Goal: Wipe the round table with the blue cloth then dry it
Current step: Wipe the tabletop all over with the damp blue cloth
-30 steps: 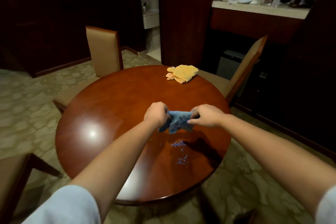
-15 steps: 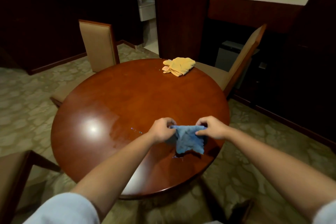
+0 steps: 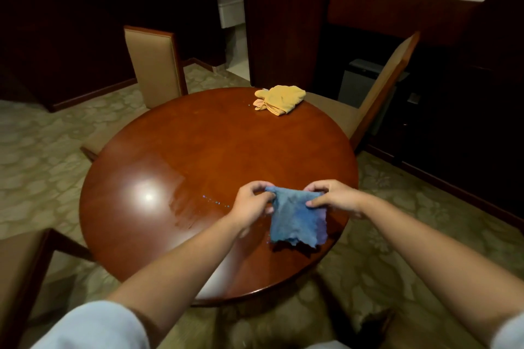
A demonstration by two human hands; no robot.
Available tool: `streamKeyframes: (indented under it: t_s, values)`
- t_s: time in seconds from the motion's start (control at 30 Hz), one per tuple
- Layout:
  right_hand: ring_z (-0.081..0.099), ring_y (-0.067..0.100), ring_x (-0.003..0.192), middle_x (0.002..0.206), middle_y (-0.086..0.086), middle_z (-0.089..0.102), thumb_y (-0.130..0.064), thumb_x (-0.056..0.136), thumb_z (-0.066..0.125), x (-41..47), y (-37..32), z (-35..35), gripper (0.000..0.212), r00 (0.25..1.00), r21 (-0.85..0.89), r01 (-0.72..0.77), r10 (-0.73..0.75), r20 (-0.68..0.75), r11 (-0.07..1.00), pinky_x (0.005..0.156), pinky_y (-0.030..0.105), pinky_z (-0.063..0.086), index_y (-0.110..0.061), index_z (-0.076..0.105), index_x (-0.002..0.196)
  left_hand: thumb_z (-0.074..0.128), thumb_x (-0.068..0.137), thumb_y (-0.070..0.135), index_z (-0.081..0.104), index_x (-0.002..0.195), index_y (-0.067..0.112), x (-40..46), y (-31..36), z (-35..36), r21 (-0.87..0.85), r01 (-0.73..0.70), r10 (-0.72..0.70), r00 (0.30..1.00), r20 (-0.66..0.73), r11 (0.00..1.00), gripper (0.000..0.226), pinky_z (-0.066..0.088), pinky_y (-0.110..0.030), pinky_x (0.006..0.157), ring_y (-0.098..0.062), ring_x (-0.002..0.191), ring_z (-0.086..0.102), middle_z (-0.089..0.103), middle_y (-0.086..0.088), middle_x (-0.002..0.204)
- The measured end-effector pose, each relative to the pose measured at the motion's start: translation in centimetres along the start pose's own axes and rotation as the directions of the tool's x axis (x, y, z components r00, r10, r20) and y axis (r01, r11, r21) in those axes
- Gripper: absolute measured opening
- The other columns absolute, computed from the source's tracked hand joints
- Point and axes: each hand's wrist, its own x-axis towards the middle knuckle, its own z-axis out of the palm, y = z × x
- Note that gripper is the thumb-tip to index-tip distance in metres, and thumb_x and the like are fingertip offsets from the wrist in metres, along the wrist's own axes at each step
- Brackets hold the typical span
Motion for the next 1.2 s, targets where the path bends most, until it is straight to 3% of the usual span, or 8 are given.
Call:
streamKeyframes:
  t_s: [0.1,0.27,0.37,0.47,0.63,0.8,1.07,1.2]
  values:
    - [0.049,0.003,0.048,0.07,-0.001,0.057,-0.024,0.094,0.058,0.0,-0.6,0.6,0.013,0.99,0.016,-0.127,0.126,0.058,0.992,0.042,0.014,0.032,-0.013,0.066,0.095,0.045,0.083,-0.017,0.059,0.074,0.009,0.0,1.0,0.0,-0.05,0.063,-0.06,0.996,0.068,0.997,0.031,0.045,-0.018,0.044,-0.017,0.062,0.054,0.06,-0.007,0.075]
    - [0.049,0.01,0.109,0.117,-0.005,0.055,-0.014,0.096,0.047,1.2,-1.9,1.4,0.032,0.996,0.153,-0.089,0.092,-0.011,0.984,0.095,0.034,0.034,-0.029,0.049,0.125,0.034,0.078,-0.023,0.054,0.07,0.008,0.2,3.1,0.1,-0.054,0.085,-0.068,0.963,0.263,0.995,0.037,0.043,-0.016,0.047,-0.015,0.063,0.061,0.069,-0.005,0.076]
    - [0.06,0.01,0.087,0.099,-0.002,0.066,-0.013,0.097,0.042,0.8,-2.3,1.1,0.028,0.978,0.286,-0.152,0.103,0.181,0.946,0.078,0.027,0.044,-0.025,0.055,0.119,0.035,0.078,-0.023,0.056,0.073,0.007,0.4,3.9,-0.3,-0.11,0.056,-0.025,0.963,0.267,0.992,0.037,0.051,-0.024,0.063,-0.018,0.073,0.064,0.07,-0.005,0.08]
    - [0.062,0.006,0.06,0.072,0.0,0.067,-0.012,0.096,0.049,0.3,-3.1,0.8,0.014,0.983,0.343,-0.161,0.12,0.139,0.925,0.052,0.017,0.046,-0.013,0.063,0.094,0.045,0.082,-0.019,0.062,0.081,0.008,1.1,4.0,-1.4,-0.04,0.031,-0.022,0.981,0.193,0.999,0.032,0.048,-0.026,0.062,-0.018,0.068,0.06,0.067,-0.007,0.084]
    - [0.059,0.02,0.075,0.085,0.012,0.062,-0.016,0.1,0.046,1.3,-3.8,0.4,0.016,0.992,0.466,-0.029,0.082,-0.093,0.885,0.062,0.029,0.049,-0.009,0.059,0.094,0.06,0.082,-0.014,0.06,0.107,0.008,1.8,3.3,-3.5,0.167,0.053,-0.089,0.972,0.219,0.985,0.033,0.046,-0.016,0.045,-0.007,0.048,0.056,0.067,0.0,0.063]
    - [0.047,0.014,0.071,0.073,0.003,0.052,-0.02,0.1,0.047,1.8,-3.8,-0.6,0.022,0.932,0.002,0.092,-0.086,-0.353,0.996,0.062,0.026,0.035,-0.01,0.057,0.084,0.061,0.091,0.007,0.066,0.081,0.011,2.3,3.6,-4.3,0.363,0.048,-0.148,0.957,0.251,0.931,0.012,0.043,-0.019,0.051,-0.007,0.048,0.054,0.061,0.003,0.055]
    - [0.049,0.011,0.07,0.076,0.002,0.055,-0.023,0.101,0.046,1.7,-4.4,-0.4,0.024,0.929,0.046,0.132,-0.107,-0.355,0.99,0.064,0.026,0.037,-0.015,0.058,0.08,0.082,0.063,0.004,0.064,0.085,0.009,1.8,2.6,-5.0,0.54,-0.041,-0.176,0.922,0.344,0.84,0.028,0.046,-0.037,0.07,-0.023,0.077,0.058,0.062,-0.012,0.084]
    - [0.05,0.014,0.068,0.074,0.005,0.055,-0.019,0.099,0.051,1.8,-3.3,-0.9,0.025,0.956,0.056,0.034,-0.016,-0.293,0.998,0.061,0.027,0.039,-0.015,0.058,0.075,0.064,0.079,-0.005,0.063,0.072,0.014,2.2,2.4,-5.8,0.556,0.035,-0.26,0.907,0.331,0.831,0.021,0.046,-0.029,0.059,-0.018,0.057,0.059,0.063,-0.006,0.067]
